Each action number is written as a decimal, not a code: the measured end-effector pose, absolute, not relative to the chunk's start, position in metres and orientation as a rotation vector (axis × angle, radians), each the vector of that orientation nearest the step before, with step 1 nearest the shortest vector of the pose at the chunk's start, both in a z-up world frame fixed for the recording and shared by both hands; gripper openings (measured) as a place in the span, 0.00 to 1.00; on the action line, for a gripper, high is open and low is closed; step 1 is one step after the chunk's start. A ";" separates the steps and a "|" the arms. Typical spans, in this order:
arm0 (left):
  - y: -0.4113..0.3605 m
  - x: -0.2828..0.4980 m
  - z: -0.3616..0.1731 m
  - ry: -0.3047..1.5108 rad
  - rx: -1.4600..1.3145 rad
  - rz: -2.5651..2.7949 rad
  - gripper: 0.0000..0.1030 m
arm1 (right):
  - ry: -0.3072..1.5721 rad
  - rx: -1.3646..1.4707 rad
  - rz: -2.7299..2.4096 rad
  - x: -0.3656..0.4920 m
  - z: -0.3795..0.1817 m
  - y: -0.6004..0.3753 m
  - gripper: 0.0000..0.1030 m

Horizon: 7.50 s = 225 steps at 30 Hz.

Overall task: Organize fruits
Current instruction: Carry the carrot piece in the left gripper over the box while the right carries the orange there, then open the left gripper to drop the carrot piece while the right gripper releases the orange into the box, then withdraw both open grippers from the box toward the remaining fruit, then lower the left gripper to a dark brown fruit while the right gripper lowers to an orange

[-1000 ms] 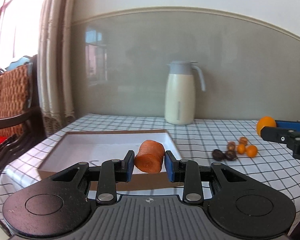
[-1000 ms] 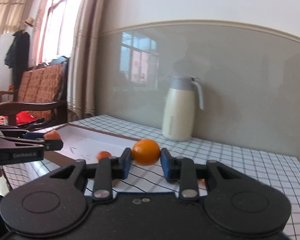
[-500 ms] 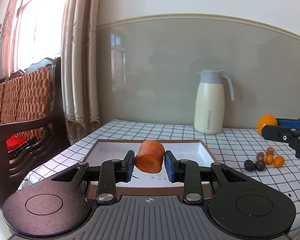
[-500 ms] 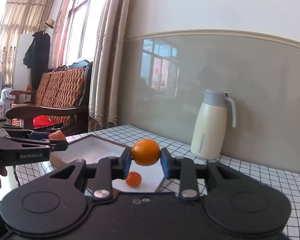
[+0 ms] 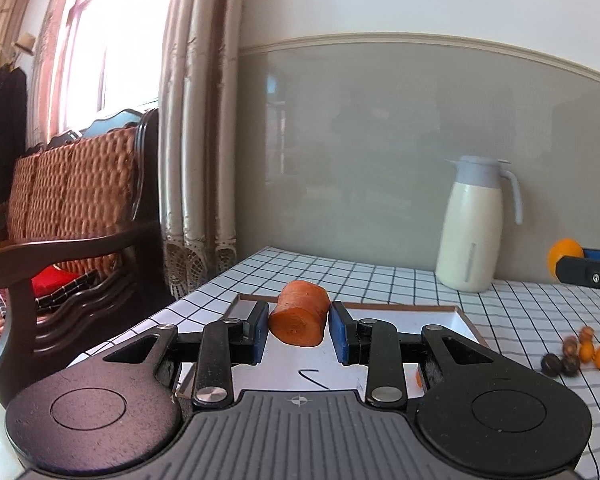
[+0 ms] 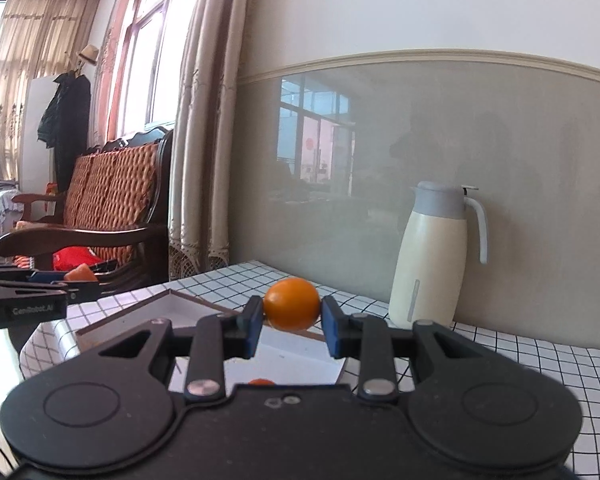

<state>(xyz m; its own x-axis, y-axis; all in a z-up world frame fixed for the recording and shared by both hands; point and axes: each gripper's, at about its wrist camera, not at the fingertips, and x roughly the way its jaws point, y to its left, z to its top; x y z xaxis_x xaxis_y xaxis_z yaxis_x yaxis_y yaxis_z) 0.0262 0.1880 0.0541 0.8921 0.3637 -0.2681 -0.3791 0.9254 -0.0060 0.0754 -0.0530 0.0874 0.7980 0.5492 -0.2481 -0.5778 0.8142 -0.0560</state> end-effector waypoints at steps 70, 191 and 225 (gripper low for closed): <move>0.244 0.105 0.006 0.309 -0.029 0.519 1.00 | 0.373 -0.131 0.549 0.194 0.017 0.001 0.94; -0.045 0.147 -0.025 0.363 0.127 -0.014 0.83 | 0.492 -0.119 0.217 0.136 -0.005 -0.246 0.48; -0.057 0.205 -0.050 0.586 0.120 -0.012 0.68 | 0.597 -0.065 0.261 0.183 -0.032 -0.226 0.38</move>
<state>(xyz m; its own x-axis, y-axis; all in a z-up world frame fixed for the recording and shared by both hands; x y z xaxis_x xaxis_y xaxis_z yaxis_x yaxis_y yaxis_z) 0.2052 -0.0575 -0.0502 0.8335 0.0230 -0.5520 0.0454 0.9929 0.1100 0.1829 -0.2261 -0.0319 0.7951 0.2236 -0.5637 -0.2614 0.9651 0.0142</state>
